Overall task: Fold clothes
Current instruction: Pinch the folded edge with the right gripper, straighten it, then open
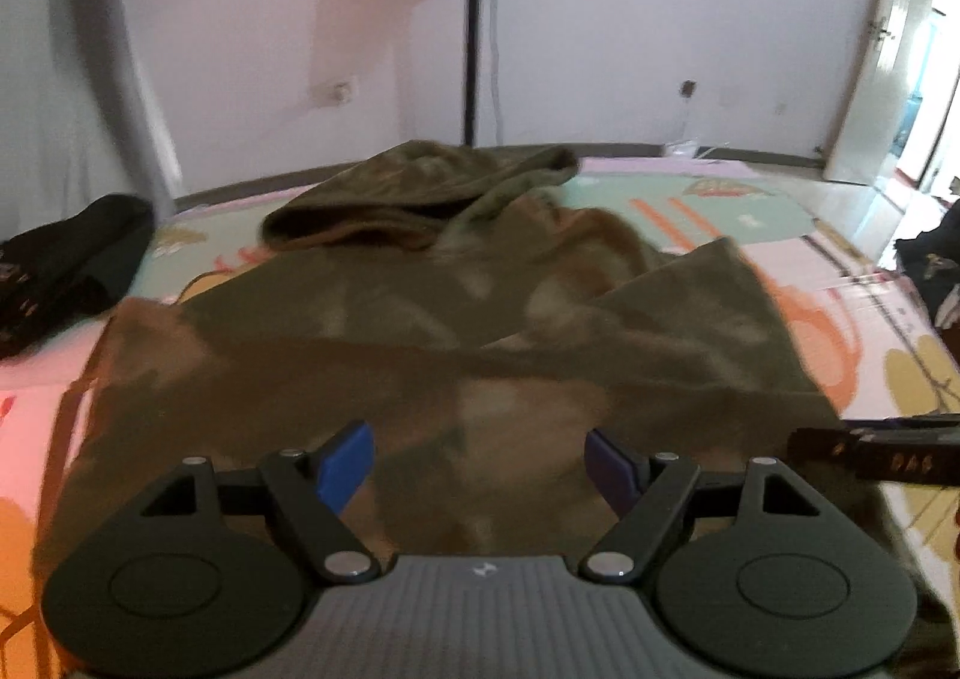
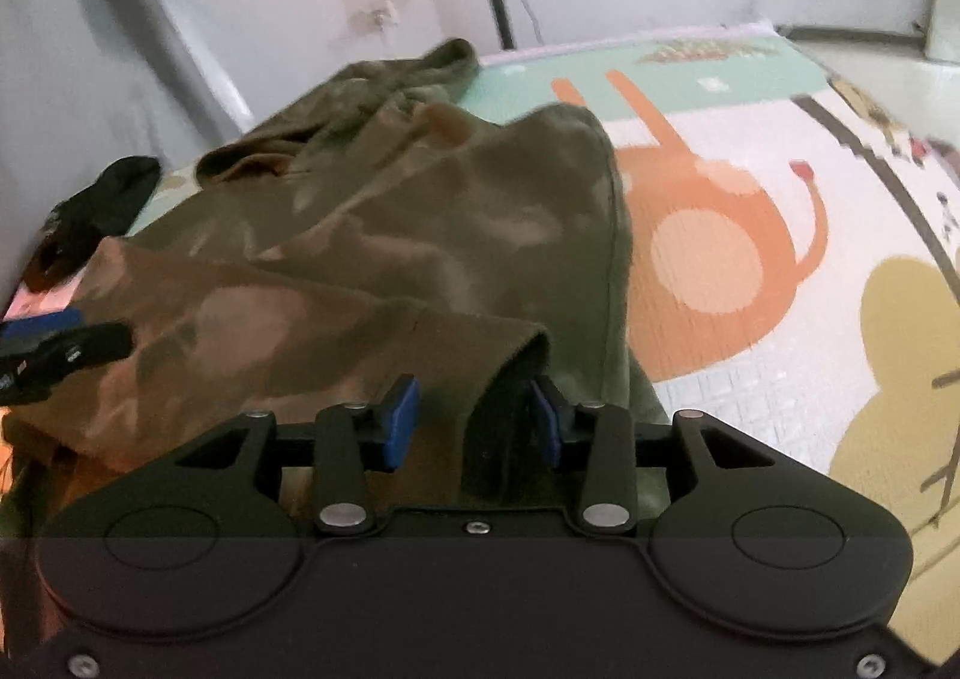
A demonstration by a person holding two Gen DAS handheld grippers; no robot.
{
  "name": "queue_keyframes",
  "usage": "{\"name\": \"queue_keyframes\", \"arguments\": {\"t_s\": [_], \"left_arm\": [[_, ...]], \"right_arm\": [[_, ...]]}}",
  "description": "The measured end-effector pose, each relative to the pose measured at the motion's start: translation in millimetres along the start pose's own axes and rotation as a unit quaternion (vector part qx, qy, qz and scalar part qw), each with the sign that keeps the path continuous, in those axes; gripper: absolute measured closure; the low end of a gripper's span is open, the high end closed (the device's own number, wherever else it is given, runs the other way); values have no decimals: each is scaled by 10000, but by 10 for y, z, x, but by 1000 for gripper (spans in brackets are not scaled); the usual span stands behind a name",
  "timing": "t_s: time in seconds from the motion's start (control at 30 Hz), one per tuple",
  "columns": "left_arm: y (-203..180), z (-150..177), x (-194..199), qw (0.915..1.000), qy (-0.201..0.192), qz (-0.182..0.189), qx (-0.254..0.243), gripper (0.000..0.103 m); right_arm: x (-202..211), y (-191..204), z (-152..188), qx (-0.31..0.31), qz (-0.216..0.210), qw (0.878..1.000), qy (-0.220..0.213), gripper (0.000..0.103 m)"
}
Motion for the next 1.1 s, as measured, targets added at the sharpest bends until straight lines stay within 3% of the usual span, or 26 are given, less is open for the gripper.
{"name": "queue_keyframes", "arguments": {"t_s": [0.07, 0.1, 0.33, 0.6, 0.87, 1.0, 1.1], "left_arm": [[139, 21, -15, 9999, 31, -123, 89, 24], [209, 32, -23, 9997, 46, -184, 133, 24], [649, 93, -72, 9974, 126, -589, 397, 24], [932, 103, -59, 9942, 61, -898, 594, 21], [1191, 276, -243, 9884, 467, -1248, 732, 20], [1269, 338, -272, 9870, 530, -1332, 731, 21], [1287, 349, -267, 9868, 529, -1346, 727, 21]], "right_arm": [[-71, -7, -3, -8, -36, 10000, 29, 76], [-93, -8, -10, -6, -79, 10000, 17, 96], [-33, 135, -153, 488, 153, 9982, -313, 102], [206, 179, -526, 772, 556, 9926, -753, 102], [-351, -111, -268, 420, 847, 9955, 8, 102], [-350, -141, -253, 220, 883, 9958, 90, 92], [-257, -117, -299, 314, 1148, 9929, -41, 67]]}}
Point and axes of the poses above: each gripper's, at about its wrist camera, not at the fingertips, and x roughly against the way its jaws point, y to its left, z to its underside, the point moved 3 cm from there along -x, roughly the way its jaws point, and after that the axes turned 3 degrees about x, right-handed, at the moved point
